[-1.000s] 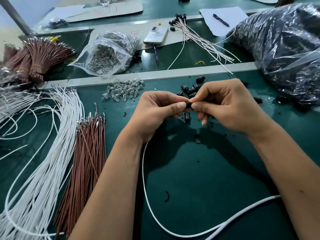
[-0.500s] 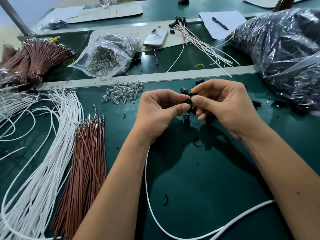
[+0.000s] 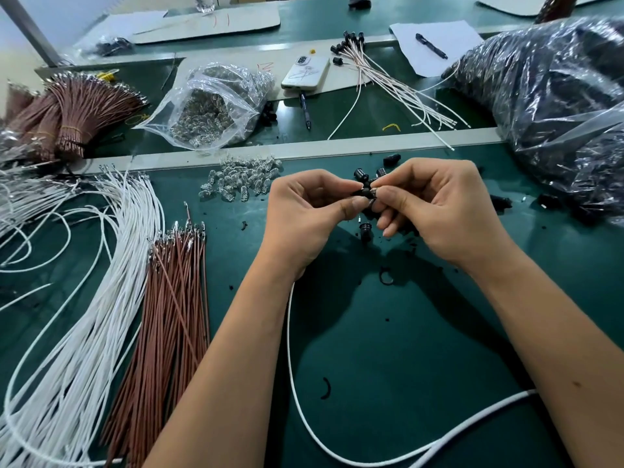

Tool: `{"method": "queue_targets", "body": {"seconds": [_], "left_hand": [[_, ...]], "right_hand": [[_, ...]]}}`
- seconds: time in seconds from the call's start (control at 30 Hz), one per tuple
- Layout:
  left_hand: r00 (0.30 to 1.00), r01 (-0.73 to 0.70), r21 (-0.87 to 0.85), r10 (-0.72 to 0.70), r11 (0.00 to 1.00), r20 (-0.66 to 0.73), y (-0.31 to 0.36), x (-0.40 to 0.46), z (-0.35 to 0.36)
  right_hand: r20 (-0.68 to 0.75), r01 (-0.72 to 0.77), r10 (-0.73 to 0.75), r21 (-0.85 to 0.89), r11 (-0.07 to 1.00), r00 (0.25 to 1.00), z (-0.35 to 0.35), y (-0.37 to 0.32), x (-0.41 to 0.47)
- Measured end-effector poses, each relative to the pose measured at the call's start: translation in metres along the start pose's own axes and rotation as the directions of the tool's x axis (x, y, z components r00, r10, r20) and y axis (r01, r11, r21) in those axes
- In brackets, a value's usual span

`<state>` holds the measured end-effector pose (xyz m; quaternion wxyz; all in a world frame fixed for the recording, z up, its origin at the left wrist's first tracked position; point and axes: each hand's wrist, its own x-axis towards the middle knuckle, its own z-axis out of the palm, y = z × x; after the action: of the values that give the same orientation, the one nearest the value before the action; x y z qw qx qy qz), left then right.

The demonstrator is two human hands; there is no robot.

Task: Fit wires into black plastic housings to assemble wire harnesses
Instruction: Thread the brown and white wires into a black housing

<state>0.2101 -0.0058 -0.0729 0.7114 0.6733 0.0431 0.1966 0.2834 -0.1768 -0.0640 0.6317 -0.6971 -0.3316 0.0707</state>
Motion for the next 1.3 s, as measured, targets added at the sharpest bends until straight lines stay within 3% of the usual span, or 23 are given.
{"method": "queue_targets", "body": {"seconds": [0.27, 0.5, 0.73, 0.93, 1.1, 1.3], "left_hand": [[0.986, -0.147, 0.270, 0.162, 0.951, -0.032, 0.0009, 0.0003, 0.0030], [0.981, -0.179, 0.263, 0.192, 0.948, -0.025, 0.0012, -0.0005, 0.0049], [0.999, -0.039, 0.087, 0.036, 0.995, 0.038, 0.0031, -0.0003, -0.0030], [0.985, -0.163, 0.327, 0.173, 0.931, -0.002, 0.0024, -0.0002, 0.0012], [0.994, -0.082, 0.207, 0.094, 0.975, -0.047, 0.0039, -0.0004, 0.0061], [0.978, -0.193, 0.364, 0.208, 0.911, -0.003, 0.0028, -0.0009, 0.0048]], "right_hand": [[-0.043, -0.058, 0.059, 0.020, 0.998, 0.997, 0.0058, 0.0041, 0.0008], [-0.010, -0.059, 0.060, 0.040, 0.997, 0.998, 0.0039, 0.0009, 0.0002], [0.044, -0.028, 0.027, 0.016, 0.999, 0.999, 0.0026, -0.0033, -0.0016], [0.015, -0.084, 0.084, 0.024, 0.996, 0.996, 0.0051, -0.0024, -0.0009], [-0.025, -0.080, 0.081, 0.042, 0.996, 0.996, 0.0033, -0.0043, -0.0005], [-0.010, -0.153, 0.155, 0.090, 0.984, 0.988, 0.0045, -0.0033, -0.0003]]}}
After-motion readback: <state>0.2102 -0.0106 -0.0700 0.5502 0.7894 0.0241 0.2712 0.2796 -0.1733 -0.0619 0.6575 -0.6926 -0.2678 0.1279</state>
